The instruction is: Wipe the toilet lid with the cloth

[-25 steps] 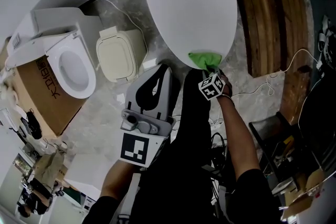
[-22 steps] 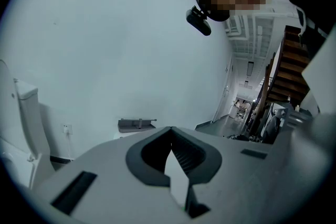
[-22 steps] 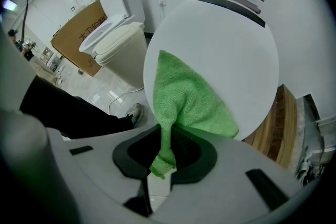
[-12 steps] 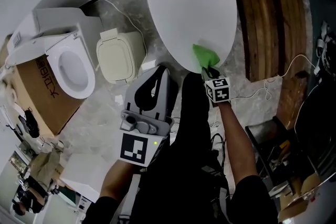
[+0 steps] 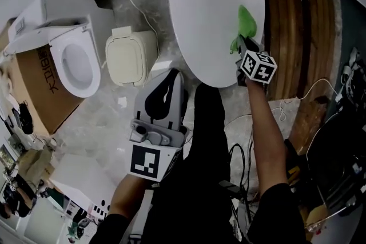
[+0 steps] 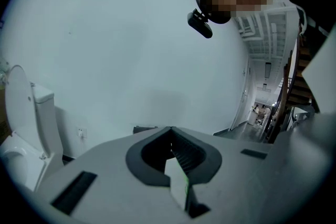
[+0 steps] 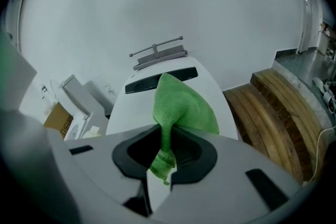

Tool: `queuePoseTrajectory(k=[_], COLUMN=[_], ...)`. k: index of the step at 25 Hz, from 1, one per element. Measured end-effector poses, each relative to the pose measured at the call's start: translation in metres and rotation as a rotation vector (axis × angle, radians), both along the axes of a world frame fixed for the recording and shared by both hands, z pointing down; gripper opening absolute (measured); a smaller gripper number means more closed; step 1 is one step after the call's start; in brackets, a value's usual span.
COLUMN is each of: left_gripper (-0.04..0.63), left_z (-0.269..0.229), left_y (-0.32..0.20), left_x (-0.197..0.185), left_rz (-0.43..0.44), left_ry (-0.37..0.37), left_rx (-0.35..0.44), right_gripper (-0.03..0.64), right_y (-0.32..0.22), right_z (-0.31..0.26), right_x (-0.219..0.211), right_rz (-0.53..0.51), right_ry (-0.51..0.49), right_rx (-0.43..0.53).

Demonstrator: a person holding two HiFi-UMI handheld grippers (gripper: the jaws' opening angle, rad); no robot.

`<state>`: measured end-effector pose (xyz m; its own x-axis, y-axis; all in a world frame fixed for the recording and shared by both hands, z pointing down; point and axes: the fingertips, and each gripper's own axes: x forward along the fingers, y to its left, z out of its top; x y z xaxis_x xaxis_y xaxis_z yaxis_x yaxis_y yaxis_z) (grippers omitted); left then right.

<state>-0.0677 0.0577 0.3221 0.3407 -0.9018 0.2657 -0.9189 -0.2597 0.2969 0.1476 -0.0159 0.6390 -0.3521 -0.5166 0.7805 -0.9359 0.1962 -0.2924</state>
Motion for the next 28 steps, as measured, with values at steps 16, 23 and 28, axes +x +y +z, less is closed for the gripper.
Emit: queuePoseTrajectory(k=[16, 23, 28], left_gripper=[-0.002, -0.002, -0.002], left_z=[0.019, 0.023, 0.020], left_y=[-0.038, -0.039, -0.032], left_x=[-0.019, -0.022, -0.019], left_rz=[-0.155, -0.175, -0.142], left_ry=[-0.012, 0.001, -0.002], left_rx=[-0.032, -0.035, -0.027], right_gripper=[0.067, 0.067, 0.067], right_y=[-0.113, -0.101, -0.079], right_z=[0.051, 0.055, 0.058], right_x=[-0.034, -0.064, -0.090], right_rz=[-0.216, -0.497, -0.754], right_ry=[0.205, 0.335, 0.409], right_rx=[-0.078, -0.038, -0.006])
